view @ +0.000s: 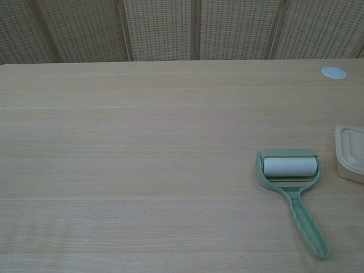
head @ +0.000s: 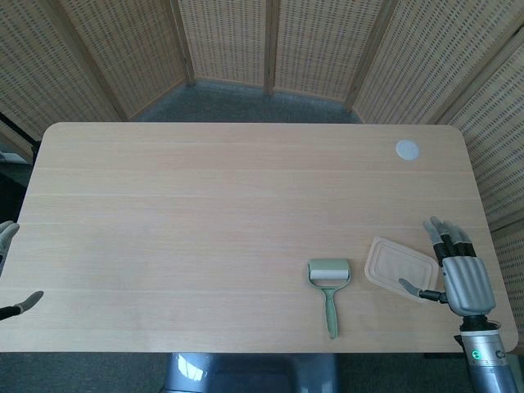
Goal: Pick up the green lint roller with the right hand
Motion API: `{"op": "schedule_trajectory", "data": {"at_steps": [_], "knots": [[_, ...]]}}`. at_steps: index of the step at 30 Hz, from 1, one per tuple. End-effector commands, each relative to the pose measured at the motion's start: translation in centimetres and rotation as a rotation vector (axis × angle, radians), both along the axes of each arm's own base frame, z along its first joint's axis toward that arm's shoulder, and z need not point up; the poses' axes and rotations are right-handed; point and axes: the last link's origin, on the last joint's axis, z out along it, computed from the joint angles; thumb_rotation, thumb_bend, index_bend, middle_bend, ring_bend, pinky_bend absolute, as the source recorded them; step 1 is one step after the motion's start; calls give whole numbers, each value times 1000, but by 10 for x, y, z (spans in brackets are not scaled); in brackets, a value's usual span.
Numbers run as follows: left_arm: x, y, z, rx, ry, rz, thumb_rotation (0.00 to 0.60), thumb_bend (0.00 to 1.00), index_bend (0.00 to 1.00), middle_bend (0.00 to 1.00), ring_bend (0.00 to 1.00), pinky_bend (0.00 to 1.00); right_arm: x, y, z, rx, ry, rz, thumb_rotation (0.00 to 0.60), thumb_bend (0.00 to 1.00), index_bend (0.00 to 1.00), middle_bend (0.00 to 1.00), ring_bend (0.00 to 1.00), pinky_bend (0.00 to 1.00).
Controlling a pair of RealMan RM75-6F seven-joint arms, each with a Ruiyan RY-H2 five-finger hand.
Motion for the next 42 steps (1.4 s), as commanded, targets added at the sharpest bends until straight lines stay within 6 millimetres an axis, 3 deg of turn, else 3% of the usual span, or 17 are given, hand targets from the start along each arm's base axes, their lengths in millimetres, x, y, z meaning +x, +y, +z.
{"op": "schedule_trajectory", "data": {"at_steps": [1, 7, 19, 26, 42], "knots": [[0, 0, -4, -14, 1, 0, 600, 0, 0, 0, 0, 0, -1, 2, 0, 15, -2, -15, 382, 0, 0, 0, 0, 0], [3, -2, -9, -27, 1, -4, 600, 0, 0, 0, 0, 0, 2, 2, -6, 40, -6, -3, 381, 0, 0, 0, 0, 0], [-3, 2, -10, -16, 8, 17, 600, 0, 0, 0, 0, 0, 19, -6, -73, 355, 80, 50, 387, 0, 0, 0, 0, 0], [-4, 3, -9, -13, 8, 24, 600, 0, 0, 0, 0, 0, 33, -22, -108, 453, 99, 98, 387, 0, 0, 0, 0, 0], [-6, 3, -10, -7, 19, 29, 600, 0, 0, 0, 0, 0, 46, -47, -149, 515, 110, 107, 437, 0, 0, 0, 0, 0]]}}
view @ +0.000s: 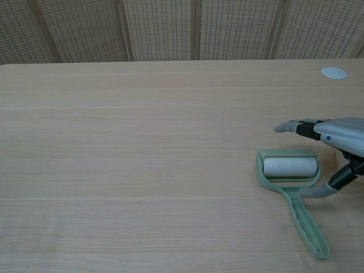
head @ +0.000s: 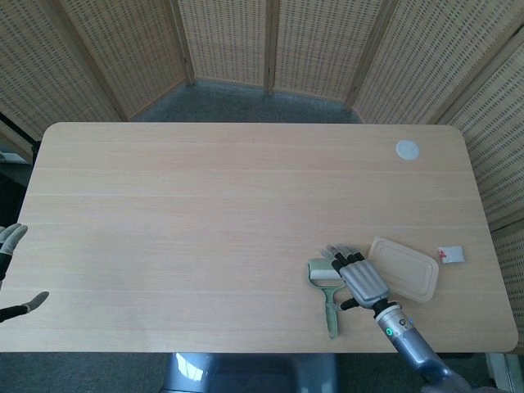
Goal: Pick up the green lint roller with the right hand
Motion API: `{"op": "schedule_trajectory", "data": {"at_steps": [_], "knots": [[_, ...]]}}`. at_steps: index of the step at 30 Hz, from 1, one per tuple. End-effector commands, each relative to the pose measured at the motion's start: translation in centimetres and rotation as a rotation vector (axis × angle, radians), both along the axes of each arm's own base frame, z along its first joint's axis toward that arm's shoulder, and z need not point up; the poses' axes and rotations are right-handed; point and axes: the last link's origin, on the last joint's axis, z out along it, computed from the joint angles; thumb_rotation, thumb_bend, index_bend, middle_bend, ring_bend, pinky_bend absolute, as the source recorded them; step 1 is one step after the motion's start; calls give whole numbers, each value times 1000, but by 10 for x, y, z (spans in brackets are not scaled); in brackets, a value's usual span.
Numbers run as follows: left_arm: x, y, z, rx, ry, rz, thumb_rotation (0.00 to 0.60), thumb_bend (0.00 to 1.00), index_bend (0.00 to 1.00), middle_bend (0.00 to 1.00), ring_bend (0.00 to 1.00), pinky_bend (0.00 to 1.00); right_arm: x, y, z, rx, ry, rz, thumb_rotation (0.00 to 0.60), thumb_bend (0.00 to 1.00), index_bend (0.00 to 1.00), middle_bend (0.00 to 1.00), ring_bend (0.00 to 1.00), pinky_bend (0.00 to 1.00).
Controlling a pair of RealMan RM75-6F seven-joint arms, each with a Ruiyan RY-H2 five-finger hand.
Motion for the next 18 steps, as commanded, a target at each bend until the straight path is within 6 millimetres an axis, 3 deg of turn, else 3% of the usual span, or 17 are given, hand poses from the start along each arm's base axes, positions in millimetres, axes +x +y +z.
{"op": "schedule_trajectory", "data": {"at_steps": [1, 8, 16, 18], "knots": [[0, 0, 0, 0, 1, 1, 600, 0, 0, 0, 0, 0, 1, -7, -7, 7, -4, -8, 444, 0, 0, 0, 0, 0], [-1, 0, 1, 2, 0, 2, 600, 0, 0, 0, 0, 0, -1, -24, -22, 0, 23, -9, 484, 0, 0, 0, 0, 0], [-1, 1, 2, 5, -4, 3, 600, 0, 0, 0, 0, 0, -6, -25, -33, -19, 25, -14, 595, 0, 0, 0, 0, 0], [-1, 1, 1, 3, -5, 3, 600, 0, 0, 0, 0, 0, -8, -25, -35, -34, 26, -8, 600, 0, 0, 0, 0, 5]]}}
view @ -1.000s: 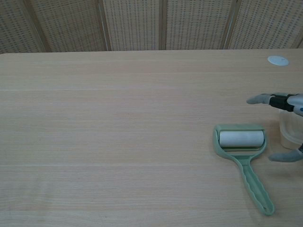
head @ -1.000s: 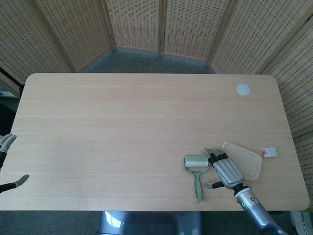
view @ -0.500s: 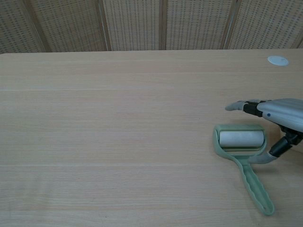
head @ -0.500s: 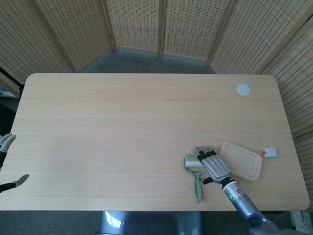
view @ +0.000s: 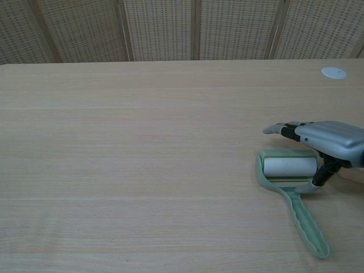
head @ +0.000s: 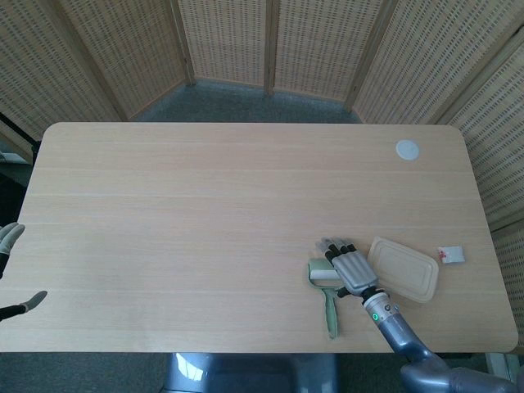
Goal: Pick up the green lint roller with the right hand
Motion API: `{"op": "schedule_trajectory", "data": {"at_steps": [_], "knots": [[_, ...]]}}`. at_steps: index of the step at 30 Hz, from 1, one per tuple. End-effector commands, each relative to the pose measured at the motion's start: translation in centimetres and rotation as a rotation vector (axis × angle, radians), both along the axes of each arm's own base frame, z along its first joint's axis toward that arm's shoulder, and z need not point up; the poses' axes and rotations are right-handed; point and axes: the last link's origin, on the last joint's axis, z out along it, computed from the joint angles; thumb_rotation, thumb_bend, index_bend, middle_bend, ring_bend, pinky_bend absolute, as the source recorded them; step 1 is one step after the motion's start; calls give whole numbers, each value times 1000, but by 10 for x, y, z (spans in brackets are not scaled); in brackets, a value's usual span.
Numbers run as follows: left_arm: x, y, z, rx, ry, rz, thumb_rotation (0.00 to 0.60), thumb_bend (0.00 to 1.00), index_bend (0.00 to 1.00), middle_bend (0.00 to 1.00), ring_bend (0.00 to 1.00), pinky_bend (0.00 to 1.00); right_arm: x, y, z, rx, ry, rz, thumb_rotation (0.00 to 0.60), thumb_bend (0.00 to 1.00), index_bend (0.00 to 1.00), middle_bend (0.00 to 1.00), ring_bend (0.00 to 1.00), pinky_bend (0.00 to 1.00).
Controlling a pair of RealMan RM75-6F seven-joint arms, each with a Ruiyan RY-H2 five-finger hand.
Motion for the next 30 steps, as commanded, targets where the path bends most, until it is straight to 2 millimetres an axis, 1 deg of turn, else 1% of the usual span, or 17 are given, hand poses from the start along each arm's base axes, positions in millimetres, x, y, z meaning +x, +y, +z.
{"op": "schedule_trajectory", "data": {"at_steps": [1, 2, 3, 4, 5, 6, 7, 9, 13, 17, 19, 22, 27, 30], "knots": [[0, 0, -1, -2, -2, -1, 600, 0, 0, 0, 0, 0, -1, 1, -3, -16, -5, 6, 600, 0, 0, 1, 0, 15], [0, 0, 0, -2, -1, -1, 600, 0, 0, 0, 0, 0, -2, 1, -4, -23, -12, 5, 600, 0, 1, 13, 0, 43], [1, 0, -1, -2, -1, -2, 600, 0, 0, 0, 0, 0, -2, 1, -5, -31, -18, 6, 600, 0, 10, 53, 0, 97], [1, 0, -1, -1, 0, -2, 600, 0, 0, 0, 0, 0, -3, 1, -5, -38, -24, 8, 600, 0, 32, 115, 11, 159], [1, 0, -1, -1, 0, -2, 600, 0, 0, 0, 0, 0, -3, 2, -6, -45, -29, 12, 600, 0, 53, 164, 28, 200], [1, 0, -1, -2, 0, -3, 600, 0, 0, 0, 0, 0, -4, 2, -6, -49, -32, 16, 600, 0, 98, 242, 71, 264], [1, 0, -1, -3, 1, -3, 600, 0, 0, 0, 0, 0, -5, 3, -7, -51, -35, 17, 600, 0, 138, 295, 122, 312], [1, -1, -2, -7, 1, -2, 600, 0, 0, 0, 0, 0, -6, 4, -8, -52, -43, 16, 600, 0, 192, 355, 179, 372], [1, -1, -2, -7, 1, -3, 600, 0, 0, 0, 0, 0, -7, 4, -11, -59, -55, 22, 600, 0, 334, 498, 307, 438], [1, -1, -2, -6, 0, -2, 600, 0, 0, 0, 0, 0, -5, 4, -10, -84, -72, 38, 600, 0, 425, 587, 399, 484], [1, -1, -2, -7, -1, -3, 600, 0, 0, 0, 0, 0, -4, 5, -9, -97, -80, 46, 600, 0, 460, 617, 430, 504], [1, -1, -2, -6, -3, -3, 600, 0, 0, 0, 0, 0, -1, 7, -4, -115, -96, 58, 600, 0, 473, 627, 439, 511], [1, -1, 0, -2, -6, -4, 600, 0, 0, 0, 0, 0, 8, 11, 12, -149, -115, 94, 600, 0, 466, 627, 439, 512], [1, -1, 0, -6, -9, -5, 600, 0, 0, 0, 0, 0, 19, 12, 25, -166, -134, 114, 600, 0, 460, 623, 438, 511]]}}
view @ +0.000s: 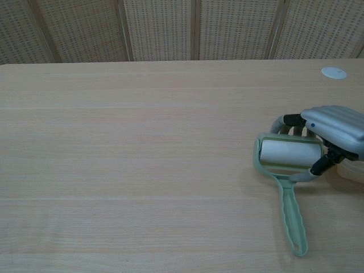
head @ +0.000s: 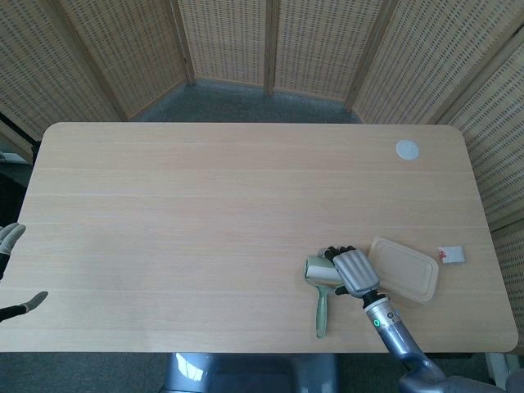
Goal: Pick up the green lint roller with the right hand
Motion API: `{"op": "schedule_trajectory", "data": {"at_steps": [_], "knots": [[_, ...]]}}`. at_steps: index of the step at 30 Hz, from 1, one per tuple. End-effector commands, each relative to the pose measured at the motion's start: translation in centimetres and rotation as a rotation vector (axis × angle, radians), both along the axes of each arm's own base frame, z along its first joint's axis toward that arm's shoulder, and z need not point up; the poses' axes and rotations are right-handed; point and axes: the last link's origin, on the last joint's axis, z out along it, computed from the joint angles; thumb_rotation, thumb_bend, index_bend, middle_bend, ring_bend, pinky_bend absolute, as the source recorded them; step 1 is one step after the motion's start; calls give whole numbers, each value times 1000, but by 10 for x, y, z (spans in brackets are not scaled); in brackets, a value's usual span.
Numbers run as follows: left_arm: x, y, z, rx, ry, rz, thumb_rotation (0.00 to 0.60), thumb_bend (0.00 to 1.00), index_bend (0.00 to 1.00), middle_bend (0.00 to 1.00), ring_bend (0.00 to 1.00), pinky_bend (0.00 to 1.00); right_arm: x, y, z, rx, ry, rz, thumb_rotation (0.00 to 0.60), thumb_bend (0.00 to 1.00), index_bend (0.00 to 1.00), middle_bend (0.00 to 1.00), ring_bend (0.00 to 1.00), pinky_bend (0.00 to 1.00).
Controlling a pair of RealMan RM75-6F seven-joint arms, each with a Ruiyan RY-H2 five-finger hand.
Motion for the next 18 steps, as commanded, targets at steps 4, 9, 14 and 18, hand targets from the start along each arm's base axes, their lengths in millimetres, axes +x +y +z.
{"op": "schedule_trajectory", "data": {"at_steps": [4, 9, 14, 18], "knots": [[2, -1, 1, 2, -7, -7, 600, 0, 0, 0, 0, 0, 28, -3, 34, -59, -12, 64, 600, 0, 453, 615, 439, 512], [3, -2, 4, 7, -15, -10, 600, 0, 0, 0, 0, 0, 61, -10, 66, -111, -36, 114, 600, 0, 456, 614, 438, 511], [4, -2, 3, 2, -20, -15, 600, 0, 0, 0, 0, 0, 100, -21, 96, -145, -95, 146, 600, 0, 456, 612, 438, 511], [4, -3, 3, -2, -25, -17, 600, 0, 0, 0, 0, 0, 127, -33, 112, -144, -124, 173, 600, 0, 452, 609, 438, 511]]}}
